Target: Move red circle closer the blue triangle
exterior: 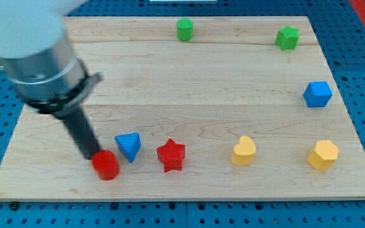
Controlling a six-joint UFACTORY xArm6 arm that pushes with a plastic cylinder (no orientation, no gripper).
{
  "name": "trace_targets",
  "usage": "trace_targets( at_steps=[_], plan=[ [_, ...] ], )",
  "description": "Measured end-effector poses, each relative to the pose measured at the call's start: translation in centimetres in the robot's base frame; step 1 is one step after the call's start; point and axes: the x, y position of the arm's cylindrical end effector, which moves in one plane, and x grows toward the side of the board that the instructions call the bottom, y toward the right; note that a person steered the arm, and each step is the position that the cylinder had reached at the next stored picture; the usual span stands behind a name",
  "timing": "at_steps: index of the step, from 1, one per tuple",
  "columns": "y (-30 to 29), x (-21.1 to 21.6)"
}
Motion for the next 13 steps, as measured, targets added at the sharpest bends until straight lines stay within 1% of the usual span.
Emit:
trace_targets(
  at_steps=[1, 2, 3, 4, 5, 6, 7, 8, 9, 10, 11, 13],
  plan=[
    [-3.8, 0.0],
    [-8.5, 1.6],
    [-4.1, 3.8],
    [2.6, 3.0],
    [6.8, 2.8],
    [5.0, 3.4],
    [5.8, 5.4],
    [11.8, 6.0],
    [15.0, 5.4],
    [15.0, 4.1],
    [13.5, 3.0],
    [13.0, 2.8]
  ],
)
